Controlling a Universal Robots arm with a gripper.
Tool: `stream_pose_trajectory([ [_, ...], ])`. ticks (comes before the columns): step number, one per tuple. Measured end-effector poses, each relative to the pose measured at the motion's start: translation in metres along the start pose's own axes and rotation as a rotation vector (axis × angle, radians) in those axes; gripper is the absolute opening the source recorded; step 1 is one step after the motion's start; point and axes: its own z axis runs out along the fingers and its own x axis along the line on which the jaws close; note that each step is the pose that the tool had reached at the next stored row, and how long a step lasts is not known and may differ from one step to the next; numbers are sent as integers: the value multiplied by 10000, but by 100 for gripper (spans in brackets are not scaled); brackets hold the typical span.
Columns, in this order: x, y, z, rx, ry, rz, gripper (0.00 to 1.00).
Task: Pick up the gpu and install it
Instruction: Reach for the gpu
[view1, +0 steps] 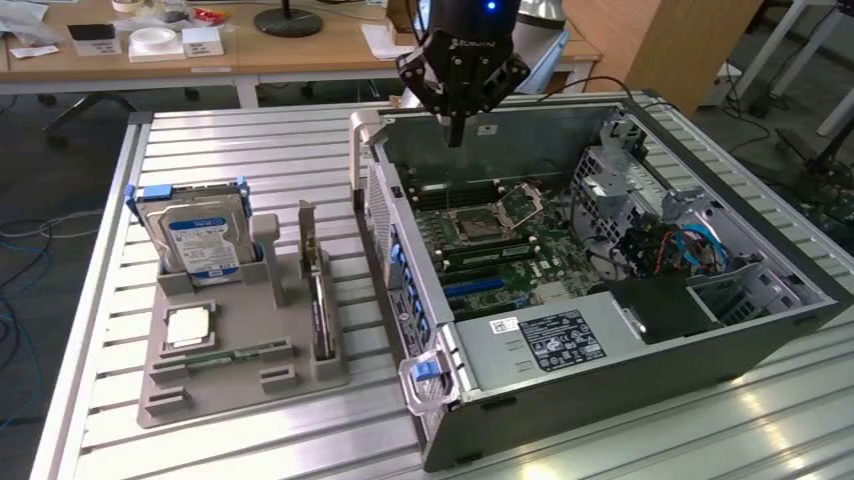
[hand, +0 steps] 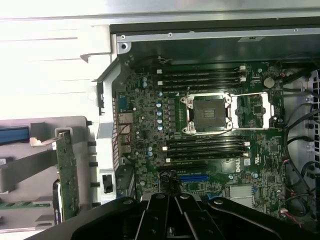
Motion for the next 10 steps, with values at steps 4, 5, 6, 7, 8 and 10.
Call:
stream_pose_trajectory([
  [4, 75, -5, -1, 0, 0, 1, 11],
  [5, 94, -6, -1, 0, 0, 2, 11],
  [6, 111, -7, -2, 0, 0, 1, 11],
  [7, 130, -8, -2, 0, 0, 1, 11],
  [8, 147, -9, -3, 0, 0, 1, 11],
  [10, 185, -11, -3, 0, 0, 1, 11],
])
